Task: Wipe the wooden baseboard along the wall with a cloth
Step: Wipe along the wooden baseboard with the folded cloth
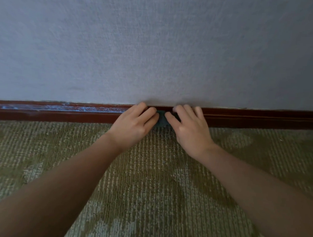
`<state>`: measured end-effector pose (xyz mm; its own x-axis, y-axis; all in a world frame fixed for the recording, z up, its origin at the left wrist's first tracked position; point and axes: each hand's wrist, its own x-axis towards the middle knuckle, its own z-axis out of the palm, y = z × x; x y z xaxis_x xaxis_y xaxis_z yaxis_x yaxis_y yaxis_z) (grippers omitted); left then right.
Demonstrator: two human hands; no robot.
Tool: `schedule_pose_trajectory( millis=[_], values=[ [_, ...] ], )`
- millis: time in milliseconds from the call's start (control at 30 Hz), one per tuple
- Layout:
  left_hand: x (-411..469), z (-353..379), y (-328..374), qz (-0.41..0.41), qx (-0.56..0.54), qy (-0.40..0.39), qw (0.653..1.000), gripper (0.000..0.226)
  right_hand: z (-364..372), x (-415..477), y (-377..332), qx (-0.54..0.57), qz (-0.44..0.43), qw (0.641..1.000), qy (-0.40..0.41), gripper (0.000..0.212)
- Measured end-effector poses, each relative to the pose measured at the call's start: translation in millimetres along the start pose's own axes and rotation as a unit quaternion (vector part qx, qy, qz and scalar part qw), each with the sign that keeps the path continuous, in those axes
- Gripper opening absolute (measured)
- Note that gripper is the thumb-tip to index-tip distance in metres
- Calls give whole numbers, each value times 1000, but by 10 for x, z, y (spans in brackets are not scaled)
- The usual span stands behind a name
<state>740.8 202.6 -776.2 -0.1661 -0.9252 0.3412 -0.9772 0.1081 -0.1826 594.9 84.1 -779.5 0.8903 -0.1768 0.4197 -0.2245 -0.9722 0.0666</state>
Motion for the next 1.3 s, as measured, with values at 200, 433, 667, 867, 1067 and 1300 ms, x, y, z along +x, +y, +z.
schedule_pose_trajectory(
  millis=[200,433,667,867,1067,1300],
  values=[
    [149,28,147,-8,-10,34,999,25,-45,-93,201,-29,-17,999,-12,33],
    [36,30,68,-5,10,21,1000,28,28,-53,-57,-9,78,997,1,35],
    [-53,-18,6,-11,48,36,998,27,-43,31,33,-26,-17,999,-42,44],
    [104,9,118,0,58,42,997,27,-33,-98,85,-38,42,998,-22,44],
    [-197,-40,-91,-24,93,31,995,28,42,97,-179,1,35,999,-17,46],
    [21,-26,80,-30,84,38,995,29,-50,-47,93,-42,18,998,-39,53]
  ],
)
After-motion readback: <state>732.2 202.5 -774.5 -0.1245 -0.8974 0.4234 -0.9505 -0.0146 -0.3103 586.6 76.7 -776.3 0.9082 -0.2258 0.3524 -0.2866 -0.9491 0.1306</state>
